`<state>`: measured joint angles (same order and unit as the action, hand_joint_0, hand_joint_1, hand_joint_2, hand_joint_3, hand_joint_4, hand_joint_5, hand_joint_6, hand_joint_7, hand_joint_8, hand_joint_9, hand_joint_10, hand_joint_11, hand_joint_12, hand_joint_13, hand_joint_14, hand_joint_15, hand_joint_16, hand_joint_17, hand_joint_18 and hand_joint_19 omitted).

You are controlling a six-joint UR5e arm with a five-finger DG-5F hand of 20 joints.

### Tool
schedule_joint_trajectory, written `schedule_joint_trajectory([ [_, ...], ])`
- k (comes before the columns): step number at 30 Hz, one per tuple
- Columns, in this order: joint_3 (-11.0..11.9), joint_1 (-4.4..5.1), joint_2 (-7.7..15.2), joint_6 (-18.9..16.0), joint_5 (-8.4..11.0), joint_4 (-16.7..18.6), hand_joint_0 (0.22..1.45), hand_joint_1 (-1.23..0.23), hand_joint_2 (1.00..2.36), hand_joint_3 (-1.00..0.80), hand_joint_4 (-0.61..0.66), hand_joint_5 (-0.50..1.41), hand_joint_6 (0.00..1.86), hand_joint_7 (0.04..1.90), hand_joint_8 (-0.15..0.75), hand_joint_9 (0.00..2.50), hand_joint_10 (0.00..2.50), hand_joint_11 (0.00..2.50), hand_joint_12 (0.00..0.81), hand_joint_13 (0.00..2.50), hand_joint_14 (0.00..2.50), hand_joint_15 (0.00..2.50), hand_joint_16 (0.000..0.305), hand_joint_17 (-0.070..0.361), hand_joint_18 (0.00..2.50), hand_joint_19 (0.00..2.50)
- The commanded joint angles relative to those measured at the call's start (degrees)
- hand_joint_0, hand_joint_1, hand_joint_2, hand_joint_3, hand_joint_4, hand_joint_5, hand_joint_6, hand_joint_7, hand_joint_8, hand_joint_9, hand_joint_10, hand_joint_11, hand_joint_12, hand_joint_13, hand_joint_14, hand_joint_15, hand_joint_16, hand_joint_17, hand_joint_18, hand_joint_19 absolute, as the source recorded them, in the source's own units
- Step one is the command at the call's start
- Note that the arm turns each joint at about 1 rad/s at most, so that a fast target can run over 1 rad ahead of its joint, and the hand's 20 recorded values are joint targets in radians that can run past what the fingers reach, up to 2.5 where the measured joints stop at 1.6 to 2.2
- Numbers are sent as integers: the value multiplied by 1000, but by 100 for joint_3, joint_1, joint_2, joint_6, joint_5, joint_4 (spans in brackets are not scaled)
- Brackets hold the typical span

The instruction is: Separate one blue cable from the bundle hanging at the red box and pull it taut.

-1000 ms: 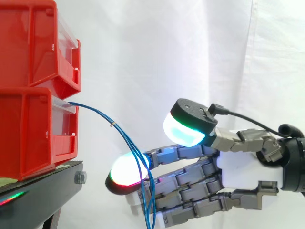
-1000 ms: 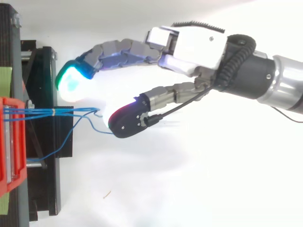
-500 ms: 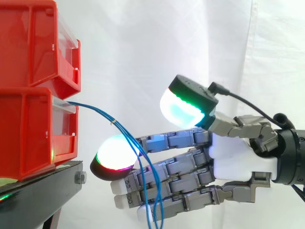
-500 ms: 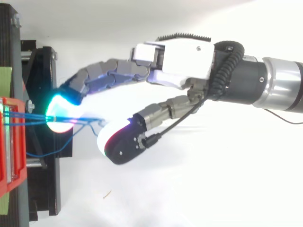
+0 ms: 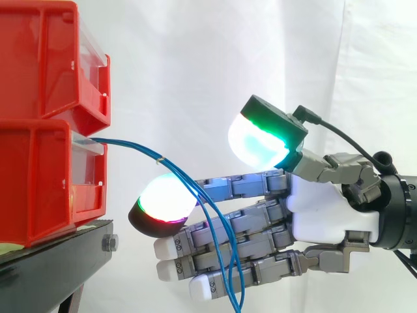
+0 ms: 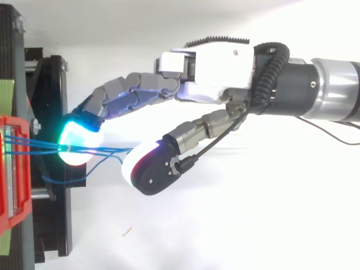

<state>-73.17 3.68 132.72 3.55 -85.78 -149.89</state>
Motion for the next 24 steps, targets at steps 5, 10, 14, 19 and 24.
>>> schedule_joint_trajectory([
  [5, 4, -25, 0, -3, -53, 66, 613, -638, 1003, -443, 248, -180, 502, 836, 283, 506, 6, 148, 305, 430, 3, 108, 36, 82, 415, 178],
  [10, 4, -25, 0, -3, -53, 118, 620, -644, 1004, -433, 270, -165, 503, 915, 290, 554, 5, 177, 309, 484, 4, 128, 36, 80, 462, 176],
  [14, 4, -25, 0, -3, -53, 127, 621, -647, 1004, -432, 285, -149, 503, 992, 297, 601, 5, 210, 308, 522, 4, 141, 35, 79, 492, 184],
  [19, 4, -16, 0, -3, -53, 127, 627, -563, 1005, -416, 272, -132, 503, 1039, 301, 632, 5, 226, 308, 550, 5, 157, 35, 78, 499, 216],
  [24, 4, -25, 0, -3, -53, 127, 628, -550, 1006, -416, 273, -122, 502, 1084, 306, 659, 6, 237, 309, 575, 5, 163, 35, 78, 513, 215],
])
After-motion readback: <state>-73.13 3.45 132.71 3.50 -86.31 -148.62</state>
